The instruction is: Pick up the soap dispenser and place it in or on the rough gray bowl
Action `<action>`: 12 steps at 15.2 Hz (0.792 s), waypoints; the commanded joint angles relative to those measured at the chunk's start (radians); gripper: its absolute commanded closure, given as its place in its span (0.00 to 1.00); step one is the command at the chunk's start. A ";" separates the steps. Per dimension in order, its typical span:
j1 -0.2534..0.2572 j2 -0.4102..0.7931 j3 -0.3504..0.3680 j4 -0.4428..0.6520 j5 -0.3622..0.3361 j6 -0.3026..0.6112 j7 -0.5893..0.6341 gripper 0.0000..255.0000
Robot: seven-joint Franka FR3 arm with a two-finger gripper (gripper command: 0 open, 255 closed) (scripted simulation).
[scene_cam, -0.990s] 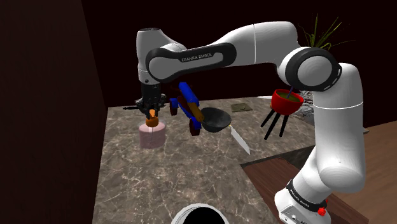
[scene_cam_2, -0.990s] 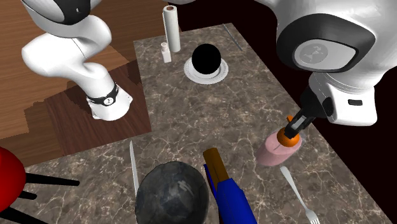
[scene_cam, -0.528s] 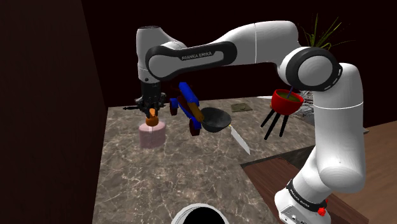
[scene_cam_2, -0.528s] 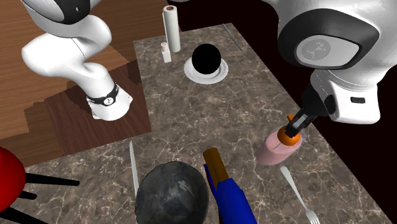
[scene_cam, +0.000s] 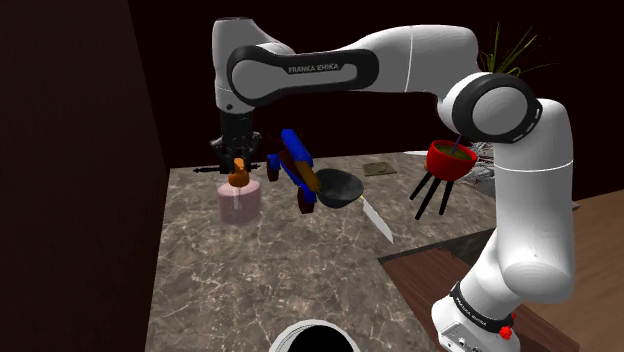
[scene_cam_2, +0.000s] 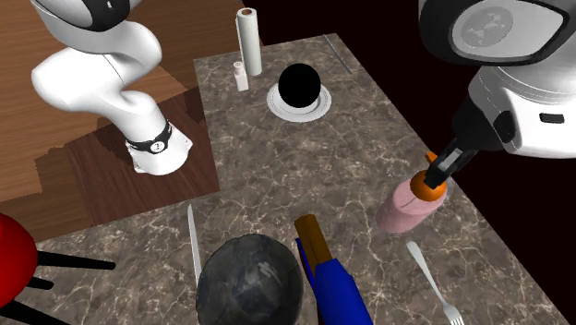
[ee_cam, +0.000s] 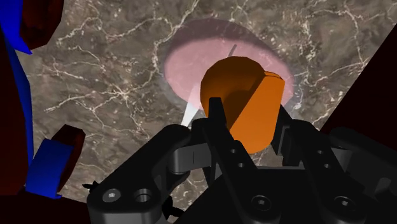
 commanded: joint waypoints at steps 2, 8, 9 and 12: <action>0.003 -0.003 0.001 0.036 0.002 -0.038 -0.003 1.00; 0.014 0.004 0.002 0.128 0.001 -0.123 -0.007 1.00; 0.016 0.006 0.003 0.145 0.001 -0.138 -0.008 1.00; 0.025 0.016 0.002 0.202 -0.002 -0.184 -0.009 1.00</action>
